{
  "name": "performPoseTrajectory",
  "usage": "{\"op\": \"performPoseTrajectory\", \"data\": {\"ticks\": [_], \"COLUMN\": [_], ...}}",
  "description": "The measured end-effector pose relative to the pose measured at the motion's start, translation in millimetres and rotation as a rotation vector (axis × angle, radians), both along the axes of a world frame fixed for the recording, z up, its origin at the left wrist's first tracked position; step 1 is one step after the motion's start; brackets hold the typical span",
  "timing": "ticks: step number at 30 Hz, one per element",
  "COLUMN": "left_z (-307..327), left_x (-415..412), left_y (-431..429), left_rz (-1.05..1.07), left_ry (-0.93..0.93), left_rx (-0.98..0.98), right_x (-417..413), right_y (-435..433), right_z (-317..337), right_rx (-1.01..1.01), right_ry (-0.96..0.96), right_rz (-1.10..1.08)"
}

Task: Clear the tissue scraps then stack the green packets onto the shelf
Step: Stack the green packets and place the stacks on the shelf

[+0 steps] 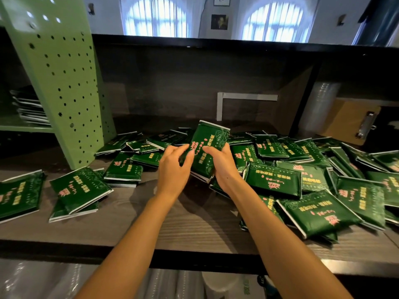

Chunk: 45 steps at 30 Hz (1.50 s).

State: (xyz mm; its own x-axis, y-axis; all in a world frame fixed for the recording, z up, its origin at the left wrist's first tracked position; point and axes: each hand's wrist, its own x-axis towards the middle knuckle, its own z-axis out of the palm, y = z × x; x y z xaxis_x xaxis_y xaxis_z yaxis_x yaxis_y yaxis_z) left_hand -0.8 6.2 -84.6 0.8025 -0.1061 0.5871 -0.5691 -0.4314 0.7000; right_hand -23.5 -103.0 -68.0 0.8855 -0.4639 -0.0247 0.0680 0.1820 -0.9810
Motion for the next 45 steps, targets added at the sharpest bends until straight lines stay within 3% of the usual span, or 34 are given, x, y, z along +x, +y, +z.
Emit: {"op": "performPoseTrajectory", "data": {"ticks": [5,10,15,19,24,31,34,37,40,45], "left_z": [0.7,-5.8,-7.8,-4.6,0.1,4.6,5.2,6.2,7.4,5.0], "left_x": [1.8,-8.6,-14.7,-11.3,2.1,22.6,21.9,19.1,12.8,2.4], "left_y": [0.6,-19.6,-29.7,-22.7,-8.0,18.3,19.6,19.0,13.1,-1.1], "left_rz": [0.058,-0.227,-0.367,-0.405,-0.215,0.091,0.145,0.131,0.03,-0.199], "left_ry": [0.075,0.37,0.417,0.582,0.656,0.581,0.419,0.271,0.199,0.256], "left_rx": [-0.096,0.094,0.289,0.064,-0.197,-0.707,-0.784,-0.795,-0.686,-0.457], "right_x": [-4.6,-16.6,-18.3,-18.7,-19.9,-14.4,-6.5,-1.9,0.4,0.1], "right_y": [-24.4,-54.1,-60.9,-62.4,-58.0,-44.9,-34.4,-29.2,-25.6,-24.4], "right_z": [10.1,14.0,11.7,11.9,11.3,8.5,2.0,-3.0,-6.3,-3.9], "right_rx": [0.07,0.143,0.206,0.21,0.173,0.157,0.079,0.043,-0.004,0.023], "right_ry": [0.002,-0.007,0.037,0.041,0.04,0.057,0.1,0.134,0.163,0.154], "right_rz": [-0.171,-0.285,-0.303,-0.274,-0.213,-0.128,-0.08,-0.045,-0.022,-0.051]}}
